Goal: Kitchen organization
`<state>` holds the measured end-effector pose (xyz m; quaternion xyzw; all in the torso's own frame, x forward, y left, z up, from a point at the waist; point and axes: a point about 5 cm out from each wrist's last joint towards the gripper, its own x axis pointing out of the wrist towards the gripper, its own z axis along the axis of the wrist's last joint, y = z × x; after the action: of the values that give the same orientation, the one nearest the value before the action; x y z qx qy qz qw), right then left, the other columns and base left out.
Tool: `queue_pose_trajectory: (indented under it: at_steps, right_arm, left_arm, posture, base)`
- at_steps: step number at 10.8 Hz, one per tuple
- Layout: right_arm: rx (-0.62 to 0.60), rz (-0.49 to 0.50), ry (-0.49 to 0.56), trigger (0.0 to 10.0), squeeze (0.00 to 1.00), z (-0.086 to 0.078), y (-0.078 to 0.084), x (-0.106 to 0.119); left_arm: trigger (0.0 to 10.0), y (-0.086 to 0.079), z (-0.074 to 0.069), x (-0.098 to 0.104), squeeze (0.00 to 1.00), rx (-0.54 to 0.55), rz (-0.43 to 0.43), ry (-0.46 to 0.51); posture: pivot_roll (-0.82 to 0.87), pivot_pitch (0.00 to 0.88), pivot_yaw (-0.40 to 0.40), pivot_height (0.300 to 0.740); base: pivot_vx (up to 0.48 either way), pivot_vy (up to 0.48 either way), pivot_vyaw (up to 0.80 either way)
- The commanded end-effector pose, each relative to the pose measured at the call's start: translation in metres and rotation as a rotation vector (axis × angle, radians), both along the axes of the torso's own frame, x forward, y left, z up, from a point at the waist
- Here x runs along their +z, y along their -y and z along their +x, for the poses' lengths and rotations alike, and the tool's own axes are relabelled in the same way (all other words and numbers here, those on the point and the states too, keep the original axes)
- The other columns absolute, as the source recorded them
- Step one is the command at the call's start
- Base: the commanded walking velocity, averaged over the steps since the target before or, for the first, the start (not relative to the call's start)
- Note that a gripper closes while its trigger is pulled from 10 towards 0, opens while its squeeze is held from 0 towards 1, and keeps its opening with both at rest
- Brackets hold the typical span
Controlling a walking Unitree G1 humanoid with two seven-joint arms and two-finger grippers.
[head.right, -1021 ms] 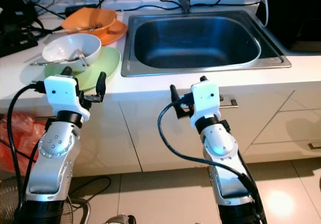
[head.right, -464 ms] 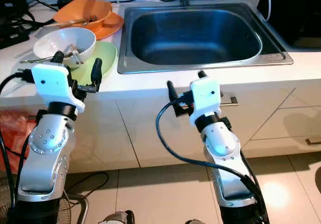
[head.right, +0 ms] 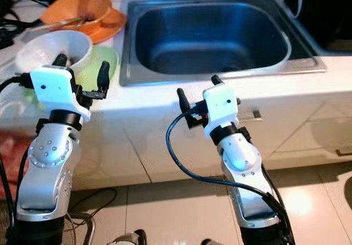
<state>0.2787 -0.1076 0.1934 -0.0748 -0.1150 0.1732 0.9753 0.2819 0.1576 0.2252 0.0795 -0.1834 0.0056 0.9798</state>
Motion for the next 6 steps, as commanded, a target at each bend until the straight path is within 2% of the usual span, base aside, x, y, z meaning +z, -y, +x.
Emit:
queue_pose_trajectory:
  at_steps: [1, 6]
  right_arm:
    - [0.010, -0.006, 0.016, 10.0, 0.00, -0.0037, -0.0018, 0.0017]
    - [0.019, -0.021, 0.024, 10.0, 0.00, -0.0006, -0.0026, 0.0015]
  left_arm:
    - [10.0, -0.0035, -0.0031, 0.0070, 0.00, 0.014, -0.003, 0.025]
    - [10.0, -0.0060, -0.0018, 0.0067, 0.00, 0.031, 0.003, 0.019]
  posture:
    - [0.05, 0.190, 0.035, 0.740]
    - [0.06, 0.182, 0.031, 0.740]
  base:
    - [0.300, 0.307, 0.00]
    - [0.000, 0.000, 0.00]
